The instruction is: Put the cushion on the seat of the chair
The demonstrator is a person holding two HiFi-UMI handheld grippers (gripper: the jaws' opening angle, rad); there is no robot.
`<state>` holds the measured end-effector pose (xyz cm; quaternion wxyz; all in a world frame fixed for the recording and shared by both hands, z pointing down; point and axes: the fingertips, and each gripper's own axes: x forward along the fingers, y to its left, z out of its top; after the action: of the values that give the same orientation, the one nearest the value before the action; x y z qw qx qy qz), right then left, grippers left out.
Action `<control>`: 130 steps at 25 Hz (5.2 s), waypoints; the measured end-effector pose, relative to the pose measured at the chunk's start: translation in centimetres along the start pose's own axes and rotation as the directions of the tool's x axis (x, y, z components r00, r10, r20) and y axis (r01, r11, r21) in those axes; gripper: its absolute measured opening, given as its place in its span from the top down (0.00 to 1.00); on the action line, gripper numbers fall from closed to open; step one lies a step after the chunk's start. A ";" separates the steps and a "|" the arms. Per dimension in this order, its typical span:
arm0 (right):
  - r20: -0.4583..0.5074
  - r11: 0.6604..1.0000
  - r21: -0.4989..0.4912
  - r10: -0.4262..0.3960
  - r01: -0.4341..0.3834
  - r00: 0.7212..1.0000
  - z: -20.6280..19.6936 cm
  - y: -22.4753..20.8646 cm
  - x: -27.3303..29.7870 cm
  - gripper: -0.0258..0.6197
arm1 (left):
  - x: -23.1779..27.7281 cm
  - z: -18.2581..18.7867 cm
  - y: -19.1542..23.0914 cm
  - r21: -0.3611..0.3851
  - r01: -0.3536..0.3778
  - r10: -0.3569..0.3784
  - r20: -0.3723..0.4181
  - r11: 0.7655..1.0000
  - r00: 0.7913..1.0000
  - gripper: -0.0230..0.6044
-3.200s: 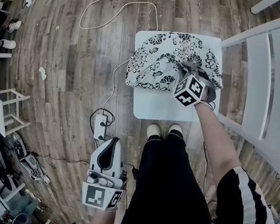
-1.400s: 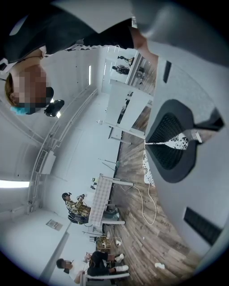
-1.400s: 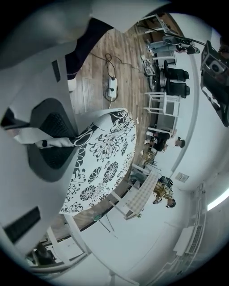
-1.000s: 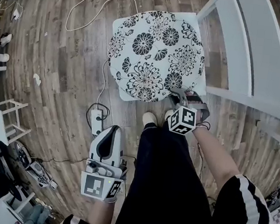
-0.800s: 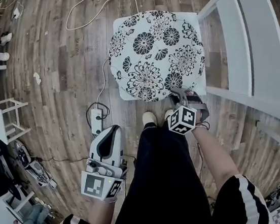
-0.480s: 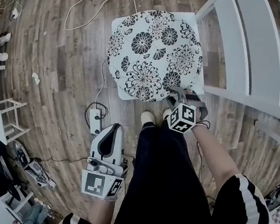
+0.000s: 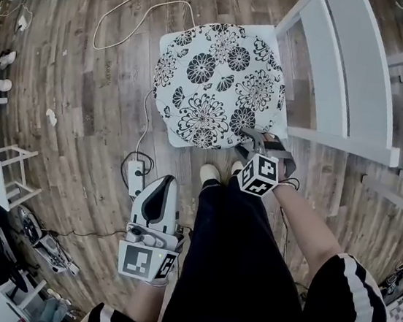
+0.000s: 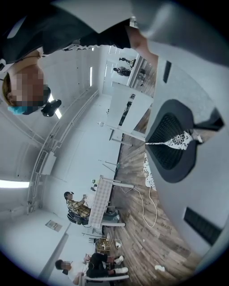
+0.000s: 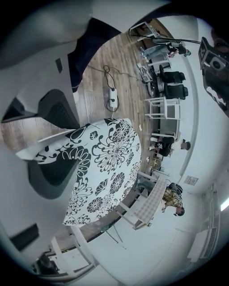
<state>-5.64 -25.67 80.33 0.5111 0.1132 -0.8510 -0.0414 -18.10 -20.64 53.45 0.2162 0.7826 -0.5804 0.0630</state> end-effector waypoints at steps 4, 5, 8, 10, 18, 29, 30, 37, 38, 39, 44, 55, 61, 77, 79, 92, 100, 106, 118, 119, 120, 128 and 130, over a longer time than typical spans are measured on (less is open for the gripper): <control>0.000 1.000 0.023 0.012 -0.012 1.000 0.2 -0.3 -1.5 0.65 | 0.4 0.9 -0.5 0.007 0.016 -0.016 0.009 1.000 1.000 0.94; -0.002 1.000 0.025 0.016 -0.016 1.000 0.3 -0.3 -1.8 0.65 | 0.5 1.1 -0.6 0.010 0.020 -0.020 0.013 1.000 1.000 0.94; -0.010 0.999 0.027 0.028 -0.028 1.000 0.2 -0.2 -2.5 0.65 | 0.8 2.0 -0.7 0.017 0.025 -0.026 0.024 1.000 0.999 0.94; -0.014 0.999 0.031 0.033 -0.032 0.999 0.2 -0.2 -3.1 0.65 | 0.8 2.6 -0.9 0.021 0.026 -0.027 0.031 0.999 0.999 0.94; 0.088 0.981 0.186 -0.068 0.050 0.994 3.7 -3.2 -7.3 0.65 | 1.7 5.4 -1.1 0.043 0.032 -0.035 0.067 0.999 0.997 0.94; 0.320 0.854 0.508 -0.310 0.114 0.895 10.4 -10.0 -16.4 0.66 | 3.1 9.3 -1.9 0.070 0.054 -0.062 0.122 0.996 0.991 0.94; 0.351 0.840 0.532 -0.334 0.108 0.875 11.2 -10.7 -17.6 0.66 | 3.2 9.8 -2.0 0.074 0.057 -0.066 0.129 0.996 0.989 0.94; 0.455 0.803 0.587 -0.434 0.105 0.778 15.8 -13.9 -24.4 0.67 | 3.3 13.8 -3.0 0.116 0.068 -0.088 0.178 0.991 0.980 0.94; 0.468 0.800 0.590 -0.448 0.108 0.761 16.5 -14.3 -25.5 0.69 | 3.3 14.4 -3.2 0.122 0.069 -0.091 0.185 0.990 0.978 0.94; 0.482 0.796 0.595 -0.463 0.111 0.744 17.1 -14.7 -26.5 0.73 | 3.3 14.9 -3.5 0.129 0.072 -0.096 0.190 0.989 0.977 0.94; 0.535 0.786 0.608 -0.509 0.112 0.674 19.9 -15.8 -30.8 0.77 | 3.0 17.3 -4.8 0.161 0.088 -0.122 0.216 0.983 0.969 0.94; 0.612 0.747 0.661 -0.592 0.072 0.524 23.9 -15.9 -38.5 0.91 | 1.5 21.4 -7.6 0.186 0.127 -0.178 0.287 0.974 0.941 0.94; 0.639 0.771 0.635 -0.563 0.054 0.524 25.5 -14.8 -39.4 0.92 | 0.3 22.5 -8.2 0.217 0.138 -0.202 0.306 0.966 0.930 0.94; 0.649 0.777 0.623 -0.575 0.085 0.497 27.8 -10.3 -40.2 0.93 | -3.7 22.6 -8.5 0.253 0.184 -0.265 0.335 0.950 0.904 0.94; 0.650 0.778 0.624 -0.569 0.073 0.504 27.6 -9.5 -39.9 0.93 | -4.2 22.4 -8.8 0.260 0.192 -0.274 0.333 0.946 0.902 0.94; 0.684 0.811 0.580 -0.537 0.078 0.493 24.4 -5.3 -43.8 0.93 | -7.9 21.2 -14.6 0.307 0.159 -0.269 0.361 0.938 0.893 0.94; 0.686 0.826 0.561 -0.494 0.044 0.535 18.5 -1.0 -46.4 0.93 | -10.1 17.9 -21.5 0.296 0.142 -0.250 0.365 0.944 0.897 0.94; 0.711 0.847 0.530 -0.469 0.038 0.524 15.2 2.9 -49.8 0.93 | -12.8 14.9 -26.1 0.269 0.107 -0.209 0.383 0.957 0.900 0.94; 0.734 0.848 0.529 -0.445 -0.022 0.512 12.0 7.7 -52.9 0.93 | -17.2 11.7 -30.8 0.272 0.061 -0.162 0.366 0.960 0.916 0.94; 0.737 0.850 0.527 -0.445 -0.020 0.509 12.1 7.9 -53.1 0.93 | -17.4 11.7 -30.9 0.275 0.059 -0.162 0.369 0.960 0.915 0.94; 0.739 0.851 0.525 -0.445 -0.018 0.506 12.0 8.1 -53.2 0.93 | -17.6 11.6 -31.0 0.276 0.058 -0.162 0.370 0.959 0.915 0.94; 0.734 0.852 0.523 -0.445 -0.009 0.514 11.5 10.5 -53.6 0.93 | -19.3 10.0 -32.2 0.283 0.076 -0.180 0.361 0.956 0.915 0.94; 0.731 0.852 0.524 -0.443 -0.009 0.519 11.8 11.9 -53.8 0.93 | -20.4 9.4 -32.2 0.278 0.084 -0.184 0.355 0.957 0.916 0.94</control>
<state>6.53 -2.03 30.71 -0.0065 0.3078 -0.9501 0.0493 4.10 0.93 29.30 0.0008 0.8395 -0.5425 -0.0290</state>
